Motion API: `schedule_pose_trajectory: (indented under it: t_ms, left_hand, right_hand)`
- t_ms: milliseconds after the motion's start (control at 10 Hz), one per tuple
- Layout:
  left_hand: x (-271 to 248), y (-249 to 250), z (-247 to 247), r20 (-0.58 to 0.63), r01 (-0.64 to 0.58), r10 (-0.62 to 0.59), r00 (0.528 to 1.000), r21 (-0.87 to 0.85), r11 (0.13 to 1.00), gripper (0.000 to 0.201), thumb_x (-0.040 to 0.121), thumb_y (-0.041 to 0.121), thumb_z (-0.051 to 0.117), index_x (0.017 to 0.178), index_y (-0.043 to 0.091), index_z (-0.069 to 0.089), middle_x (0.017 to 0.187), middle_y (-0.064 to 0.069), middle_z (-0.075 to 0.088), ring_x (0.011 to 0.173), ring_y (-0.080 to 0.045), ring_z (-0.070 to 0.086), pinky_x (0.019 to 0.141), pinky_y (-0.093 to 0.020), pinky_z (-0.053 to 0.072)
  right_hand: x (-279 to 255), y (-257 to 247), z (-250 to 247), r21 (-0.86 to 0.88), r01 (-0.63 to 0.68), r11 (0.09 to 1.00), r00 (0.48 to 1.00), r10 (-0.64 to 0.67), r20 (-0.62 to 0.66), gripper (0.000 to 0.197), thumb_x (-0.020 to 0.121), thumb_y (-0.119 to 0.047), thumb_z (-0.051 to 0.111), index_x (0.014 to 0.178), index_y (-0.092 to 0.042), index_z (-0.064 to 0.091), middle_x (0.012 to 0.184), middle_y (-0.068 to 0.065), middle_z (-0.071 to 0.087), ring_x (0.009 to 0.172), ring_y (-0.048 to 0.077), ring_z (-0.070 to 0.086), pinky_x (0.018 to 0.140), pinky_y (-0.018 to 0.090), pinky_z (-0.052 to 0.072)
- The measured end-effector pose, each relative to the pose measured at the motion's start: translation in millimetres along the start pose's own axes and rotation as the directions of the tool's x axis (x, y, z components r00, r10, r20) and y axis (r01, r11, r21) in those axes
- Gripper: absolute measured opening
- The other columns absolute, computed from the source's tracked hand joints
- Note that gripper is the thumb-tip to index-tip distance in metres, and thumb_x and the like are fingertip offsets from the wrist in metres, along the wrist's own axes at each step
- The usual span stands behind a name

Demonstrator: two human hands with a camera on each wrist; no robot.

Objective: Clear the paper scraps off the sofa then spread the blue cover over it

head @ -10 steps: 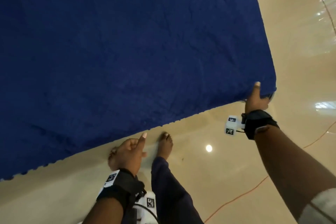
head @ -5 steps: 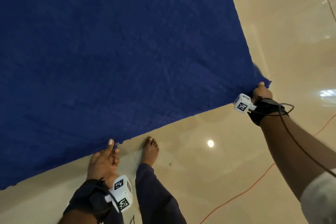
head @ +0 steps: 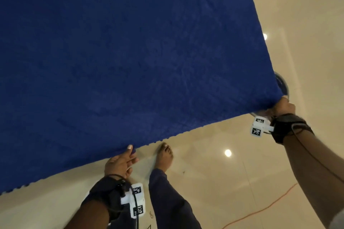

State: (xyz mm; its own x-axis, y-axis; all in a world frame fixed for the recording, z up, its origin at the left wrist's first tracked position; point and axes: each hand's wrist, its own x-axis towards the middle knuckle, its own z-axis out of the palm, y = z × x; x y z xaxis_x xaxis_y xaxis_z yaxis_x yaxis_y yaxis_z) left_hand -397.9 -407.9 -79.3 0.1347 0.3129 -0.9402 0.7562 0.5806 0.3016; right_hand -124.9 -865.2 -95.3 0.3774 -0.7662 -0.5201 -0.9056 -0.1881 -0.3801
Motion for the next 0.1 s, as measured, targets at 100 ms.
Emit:
schedule_pose_trajectory:
  t_ms: [100]
  left_hand:
    - [-11.2,5.1,-4.0,-0.292,-0.081,0.141,0.946,0.207,0.975,0.066,0.078,0.039,0.086,0.122,0.005,0.050,0.106,-0.005,0.060,0.078,-0.021,0.067,0.068,-0.031,0.050]
  right_hand:
    - [-46.8,-0.2,-5.3,-0.104,0.160,0.982,0.955,-0.181,-0.237,0.067,0.105,-0.044,0.044,0.158,-0.005,0.031,0.159,0.022,0.041,0.144,0.042,0.041,0.114,0.050,0.036]
